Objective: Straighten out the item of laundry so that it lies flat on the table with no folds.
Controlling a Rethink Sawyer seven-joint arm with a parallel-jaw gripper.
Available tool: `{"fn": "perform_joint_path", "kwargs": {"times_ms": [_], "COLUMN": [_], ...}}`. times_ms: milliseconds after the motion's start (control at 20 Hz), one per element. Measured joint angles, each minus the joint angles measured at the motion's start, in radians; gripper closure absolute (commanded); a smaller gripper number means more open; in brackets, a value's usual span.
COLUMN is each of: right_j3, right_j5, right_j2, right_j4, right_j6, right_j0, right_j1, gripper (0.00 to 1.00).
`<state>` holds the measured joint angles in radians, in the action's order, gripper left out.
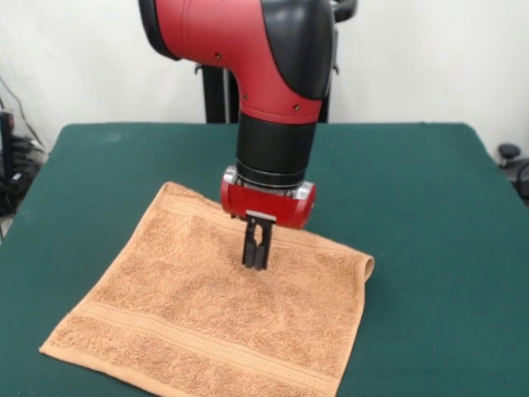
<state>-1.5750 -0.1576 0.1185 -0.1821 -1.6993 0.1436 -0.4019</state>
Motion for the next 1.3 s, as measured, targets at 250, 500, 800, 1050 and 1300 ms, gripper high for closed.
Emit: {"fn": "perform_joint_path", "kwargs": {"times_ms": [250,500,800,1050,1300], "right_j3": [0.000,0.000,-0.005,-0.007,-0.010], "right_j5": [0.000,0.000,0.001,0.010,0.042], "right_j2": [0.000,0.000,0.000,0.000,-0.004], "right_j4": [-0.011,-0.049,-0.139,-0.183,-0.204], "right_j6": [0.000,0.000,0.000,0.000,0.000], "right_j0": [-0.015,-0.065,-0.178,-0.229,-0.242], "right_j1": [0.008,0.009,0.009,0.009,0.011], "gripper": [1.00,1.00,1.00,1.00,1.00]}}
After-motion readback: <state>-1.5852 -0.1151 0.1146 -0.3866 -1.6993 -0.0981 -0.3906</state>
